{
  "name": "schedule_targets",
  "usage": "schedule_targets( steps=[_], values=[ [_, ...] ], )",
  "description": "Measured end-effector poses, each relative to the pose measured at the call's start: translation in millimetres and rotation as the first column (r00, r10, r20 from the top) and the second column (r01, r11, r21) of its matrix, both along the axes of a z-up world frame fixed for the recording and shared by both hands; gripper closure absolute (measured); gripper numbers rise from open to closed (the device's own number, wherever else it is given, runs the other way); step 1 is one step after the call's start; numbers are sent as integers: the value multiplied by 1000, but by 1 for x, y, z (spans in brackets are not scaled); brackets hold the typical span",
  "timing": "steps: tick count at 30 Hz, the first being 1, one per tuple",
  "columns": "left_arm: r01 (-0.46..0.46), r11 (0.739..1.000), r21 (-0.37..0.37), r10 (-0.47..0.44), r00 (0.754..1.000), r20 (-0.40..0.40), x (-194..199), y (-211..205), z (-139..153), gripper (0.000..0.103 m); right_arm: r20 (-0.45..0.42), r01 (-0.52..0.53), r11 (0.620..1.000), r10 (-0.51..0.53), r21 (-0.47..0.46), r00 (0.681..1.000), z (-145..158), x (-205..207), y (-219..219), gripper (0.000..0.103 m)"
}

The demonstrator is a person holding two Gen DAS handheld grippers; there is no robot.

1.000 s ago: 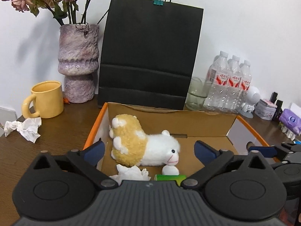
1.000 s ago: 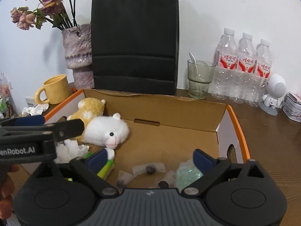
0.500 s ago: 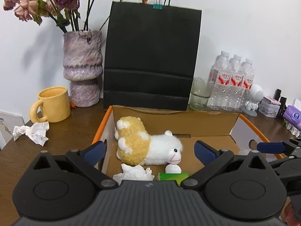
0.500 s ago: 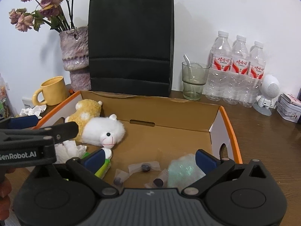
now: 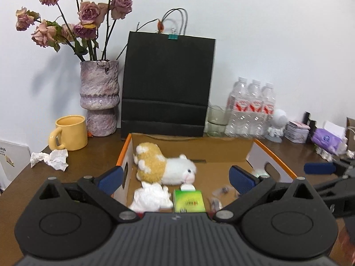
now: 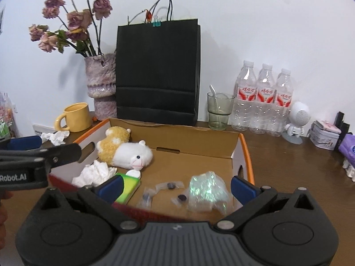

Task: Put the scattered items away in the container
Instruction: 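Move both tools back toward the purple pouch and white container, then grasp the purple knit pouch with left tool while right tool grasps the white container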

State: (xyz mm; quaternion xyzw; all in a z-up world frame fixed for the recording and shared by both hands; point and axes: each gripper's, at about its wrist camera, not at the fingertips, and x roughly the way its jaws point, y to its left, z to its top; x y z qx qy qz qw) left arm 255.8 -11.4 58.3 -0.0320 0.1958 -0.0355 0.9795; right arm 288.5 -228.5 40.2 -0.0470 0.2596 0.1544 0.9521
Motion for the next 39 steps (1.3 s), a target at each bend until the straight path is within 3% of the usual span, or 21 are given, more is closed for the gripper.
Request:
schedule_targets(
  steps=[7,13,19,28,34,36,37,39],
  values=[
    [20,1000,19,-19,999,-32,-44,-2,-13,0,-31,0,999,-1,-34,1000,-13,-43,-12,0],
    [72,996,58,-65,992,-111,-71,-16,-39,0,-100,10,999,-16,-53,995,-41,-68,-17,0],
    [91,993,73,-75,977,-200,-74,-23,-64,0,-160,12,999,-19,-43,987,-64,-81,-18,0],
    [110,994,23,-100,959,-265,-61,-25,-77,0,-138,45,996,-54,-72,989,-77,-78,-17,1],
    [132,991,37,-118,957,-264,-57,-32,-81,2,-122,40,998,-46,-50,991,-79,-76,-21,12],
    [129,991,39,-114,955,-273,-53,-34,-82,3,-125,28,999,-33,-35,992,-80,-75,-23,20],
    [130,991,37,-115,953,-279,-51,-34,-84,6,-131,22,999,-26,-26,991,-80,-74,-24,22],
    [136,990,40,-118,949,-292,-48,-37,-87,21,-146,5,1000,-6,-7,989,-81,-72,-25,28]
  ],
)
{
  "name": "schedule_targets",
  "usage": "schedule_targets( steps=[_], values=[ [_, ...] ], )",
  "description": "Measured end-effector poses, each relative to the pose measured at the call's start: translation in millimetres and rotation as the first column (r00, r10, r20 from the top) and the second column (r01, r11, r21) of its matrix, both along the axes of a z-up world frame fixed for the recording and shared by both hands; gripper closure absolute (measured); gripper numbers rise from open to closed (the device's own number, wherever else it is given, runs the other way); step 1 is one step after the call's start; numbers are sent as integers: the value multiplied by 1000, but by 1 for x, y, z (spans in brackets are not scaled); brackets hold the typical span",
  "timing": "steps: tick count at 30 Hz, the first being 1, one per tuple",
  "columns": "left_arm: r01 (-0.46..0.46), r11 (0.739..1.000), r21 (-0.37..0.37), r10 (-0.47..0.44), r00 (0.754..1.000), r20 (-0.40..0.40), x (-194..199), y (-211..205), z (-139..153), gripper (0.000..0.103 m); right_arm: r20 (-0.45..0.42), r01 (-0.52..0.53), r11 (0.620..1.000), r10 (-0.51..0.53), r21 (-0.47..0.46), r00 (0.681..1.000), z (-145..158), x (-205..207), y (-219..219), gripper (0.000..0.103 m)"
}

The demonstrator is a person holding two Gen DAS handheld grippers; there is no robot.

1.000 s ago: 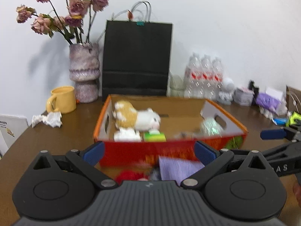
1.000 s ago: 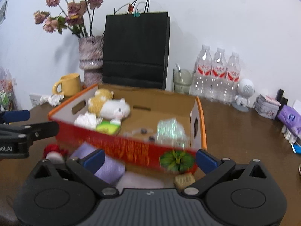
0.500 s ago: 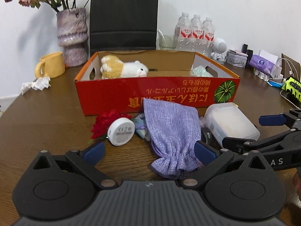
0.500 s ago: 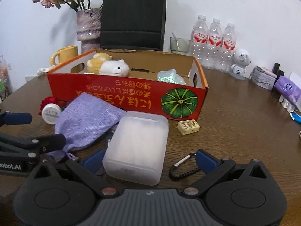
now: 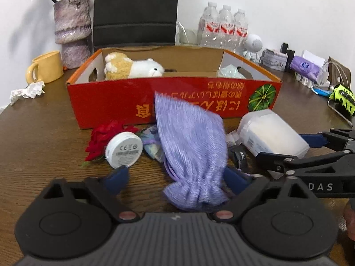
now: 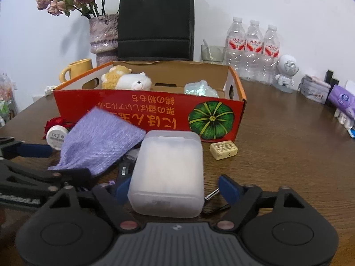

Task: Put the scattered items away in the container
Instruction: 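Grasp the purple knit pouch with left tool while right tool grasps the white container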

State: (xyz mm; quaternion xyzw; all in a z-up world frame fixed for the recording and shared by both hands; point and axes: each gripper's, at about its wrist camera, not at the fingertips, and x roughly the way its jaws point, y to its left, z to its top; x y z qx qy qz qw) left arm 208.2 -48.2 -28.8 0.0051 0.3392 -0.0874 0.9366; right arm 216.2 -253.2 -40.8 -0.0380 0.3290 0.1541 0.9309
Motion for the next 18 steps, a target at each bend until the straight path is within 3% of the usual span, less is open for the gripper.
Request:
schedule_targets(
  steps=[1,3,6,18],
  values=[
    [-5,1000,18,5,1000,15,0,-2,0,25,3,-6,1000,6,1,1000,0,0,0,30],
    [2,999,32,-3,1000,31,-2,-4,0,53,14,-19,1000,19,-2,1000,1,-3,2,40],
    [15,1000,21,-16,999,43,-6,-4,1,62,24,-27,1000,27,-3,999,1,-5,3,40],
    [0,1000,-5,0,988,154,-32,4,22,64,126,-26,999,22,31,992,15,-25,-3,40]
  ],
)
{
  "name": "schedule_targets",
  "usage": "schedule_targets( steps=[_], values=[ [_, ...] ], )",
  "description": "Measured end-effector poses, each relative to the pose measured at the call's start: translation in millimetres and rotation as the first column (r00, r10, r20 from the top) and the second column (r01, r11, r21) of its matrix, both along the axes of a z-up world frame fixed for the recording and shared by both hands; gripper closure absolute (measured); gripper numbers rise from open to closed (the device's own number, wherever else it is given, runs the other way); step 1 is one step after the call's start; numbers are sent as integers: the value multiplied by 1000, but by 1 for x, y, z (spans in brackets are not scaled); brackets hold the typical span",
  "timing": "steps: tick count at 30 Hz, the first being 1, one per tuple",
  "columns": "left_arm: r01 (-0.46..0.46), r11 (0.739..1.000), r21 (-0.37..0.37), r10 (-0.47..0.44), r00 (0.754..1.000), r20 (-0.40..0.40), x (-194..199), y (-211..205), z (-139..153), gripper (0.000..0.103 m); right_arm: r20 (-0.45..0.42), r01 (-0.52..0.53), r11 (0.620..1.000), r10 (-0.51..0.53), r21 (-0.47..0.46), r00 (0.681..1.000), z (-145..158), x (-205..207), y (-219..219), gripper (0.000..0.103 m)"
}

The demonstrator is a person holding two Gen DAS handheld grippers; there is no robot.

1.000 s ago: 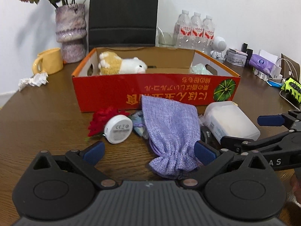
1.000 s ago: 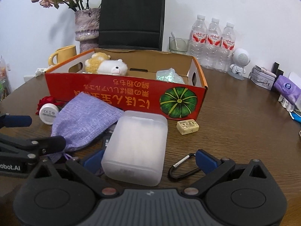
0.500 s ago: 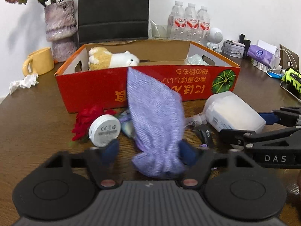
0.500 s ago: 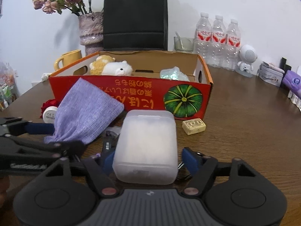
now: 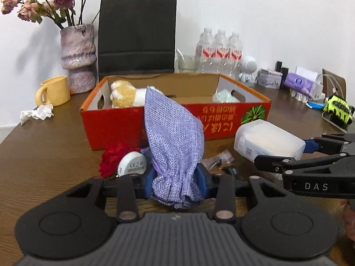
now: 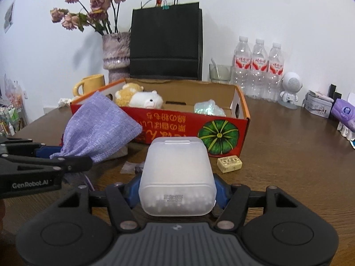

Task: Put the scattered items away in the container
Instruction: 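Grasp the purple knit pouch with left tool while right tool grasps the white container, then carry pouch and white container into the box and open both tools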

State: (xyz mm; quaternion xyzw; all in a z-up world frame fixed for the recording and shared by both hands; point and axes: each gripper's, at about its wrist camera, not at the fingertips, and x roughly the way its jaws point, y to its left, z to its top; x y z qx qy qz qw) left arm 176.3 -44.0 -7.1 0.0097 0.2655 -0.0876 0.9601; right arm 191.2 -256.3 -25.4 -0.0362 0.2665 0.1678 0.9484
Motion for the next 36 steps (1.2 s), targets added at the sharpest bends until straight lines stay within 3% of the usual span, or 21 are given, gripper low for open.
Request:
schedule_targets(
  steps=[10,20,27,32,36],
  values=[
    [26,999,-45,-22,996,89,-8,10,33,64,58,-13,999,11,35,998,25,-1,2,40],
    [19,995,-95,-5,989,147,35,29,75,63,130,-32,998,24,56,991,67,36,17,40],
    [14,986,-165,2,995,96,100,37,82,63,113,-7,998,-1,70,994,81,100,34,40],
    [-23,981,-190,31,999,37,143,40,64,63,63,22,998,-26,60,998,66,144,45,40],
    [-35,986,-166,32,999,-17,165,40,41,63,0,25,998,-26,56,1000,45,171,49,40]
  ],
)
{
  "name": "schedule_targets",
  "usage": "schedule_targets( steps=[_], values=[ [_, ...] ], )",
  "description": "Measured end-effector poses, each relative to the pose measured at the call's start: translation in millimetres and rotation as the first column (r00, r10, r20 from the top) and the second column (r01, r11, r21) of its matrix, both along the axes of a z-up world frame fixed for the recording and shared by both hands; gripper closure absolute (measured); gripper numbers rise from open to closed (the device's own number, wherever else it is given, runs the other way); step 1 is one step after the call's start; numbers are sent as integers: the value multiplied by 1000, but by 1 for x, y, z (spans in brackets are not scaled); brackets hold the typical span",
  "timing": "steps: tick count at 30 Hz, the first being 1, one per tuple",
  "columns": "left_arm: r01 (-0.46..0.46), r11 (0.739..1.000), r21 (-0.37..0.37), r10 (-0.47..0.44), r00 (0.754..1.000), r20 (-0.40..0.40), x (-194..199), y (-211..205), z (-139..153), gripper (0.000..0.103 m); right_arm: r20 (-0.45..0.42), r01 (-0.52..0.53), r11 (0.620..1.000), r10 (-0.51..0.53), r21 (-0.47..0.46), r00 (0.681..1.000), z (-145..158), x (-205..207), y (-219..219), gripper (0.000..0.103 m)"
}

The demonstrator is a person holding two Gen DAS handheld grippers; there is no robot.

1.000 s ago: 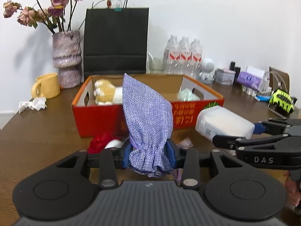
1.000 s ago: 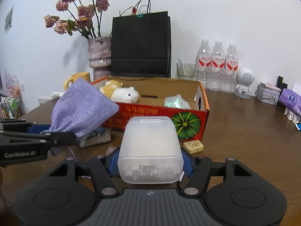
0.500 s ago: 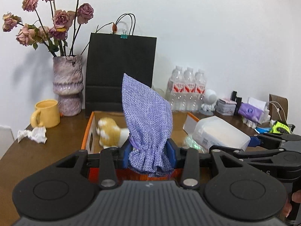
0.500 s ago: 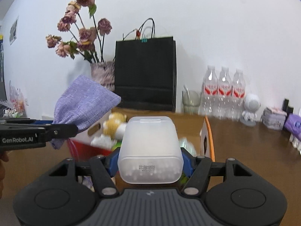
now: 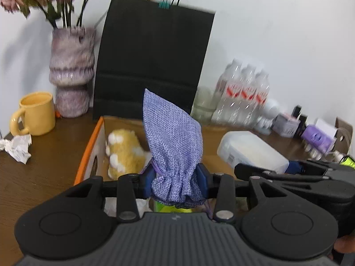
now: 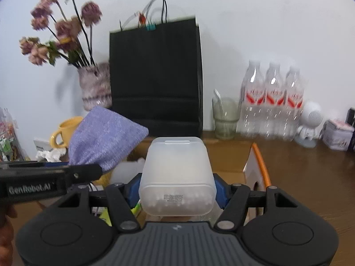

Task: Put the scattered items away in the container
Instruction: 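Carry pouch and white container into the box and open both tools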

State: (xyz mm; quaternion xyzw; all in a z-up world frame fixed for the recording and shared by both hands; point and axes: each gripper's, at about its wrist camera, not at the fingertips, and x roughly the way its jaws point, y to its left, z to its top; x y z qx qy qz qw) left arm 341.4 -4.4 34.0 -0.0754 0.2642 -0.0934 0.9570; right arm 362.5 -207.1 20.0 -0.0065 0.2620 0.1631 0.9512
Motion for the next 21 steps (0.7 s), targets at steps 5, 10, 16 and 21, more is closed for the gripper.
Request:
schedule_targets(
  steps=[5,10,16,21],
  values=[
    [-5,1000,2,5,998,-67,18,4,-25,63,-55,-7,1000,5,-27,998,-20,20,5,40],
    [-16,1000,27,18,996,-82,24,5,-32,59,-85,-4,999,0,-45,996,-30,24,7,40],
    [-38,996,82,41,999,-34,16,0,-24,20,-77,10,999,-13,-50,997,-23,19,2,24],
    [-78,992,102,77,997,15,9,2,-12,0,-71,22,1000,-23,-13,997,-13,19,-9,9]
  ],
)
